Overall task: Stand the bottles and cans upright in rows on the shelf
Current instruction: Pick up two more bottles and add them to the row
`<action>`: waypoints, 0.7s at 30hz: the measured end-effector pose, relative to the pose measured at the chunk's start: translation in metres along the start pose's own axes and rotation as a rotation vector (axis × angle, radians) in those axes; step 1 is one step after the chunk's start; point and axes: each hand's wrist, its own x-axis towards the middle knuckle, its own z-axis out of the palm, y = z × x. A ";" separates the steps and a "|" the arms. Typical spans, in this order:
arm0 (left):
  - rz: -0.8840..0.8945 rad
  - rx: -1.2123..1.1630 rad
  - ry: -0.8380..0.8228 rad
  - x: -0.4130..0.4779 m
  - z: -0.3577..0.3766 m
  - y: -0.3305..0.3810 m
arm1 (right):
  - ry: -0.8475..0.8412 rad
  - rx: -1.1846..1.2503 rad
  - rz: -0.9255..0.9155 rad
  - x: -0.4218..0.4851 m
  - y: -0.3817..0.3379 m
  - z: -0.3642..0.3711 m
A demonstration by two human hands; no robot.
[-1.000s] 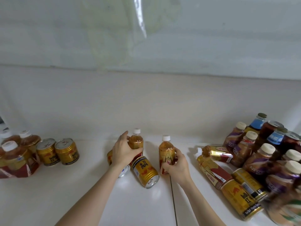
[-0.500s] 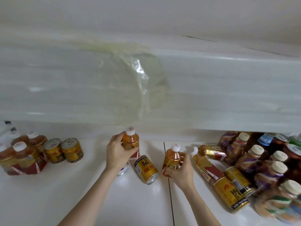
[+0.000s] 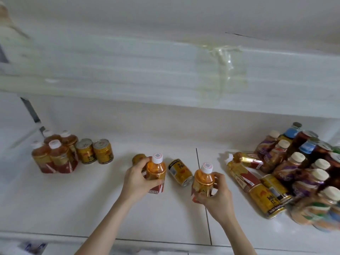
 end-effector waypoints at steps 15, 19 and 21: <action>0.042 0.046 -0.041 -0.057 -0.134 -0.049 | 0.022 0.027 0.028 -0.100 -0.082 0.137; 0.054 0.057 -0.015 -0.064 -0.165 -0.061 | -0.020 0.029 0.022 -0.111 -0.101 0.170; 0.059 0.057 0.009 -0.066 -0.179 -0.068 | -0.049 0.028 0.004 -0.111 -0.109 0.187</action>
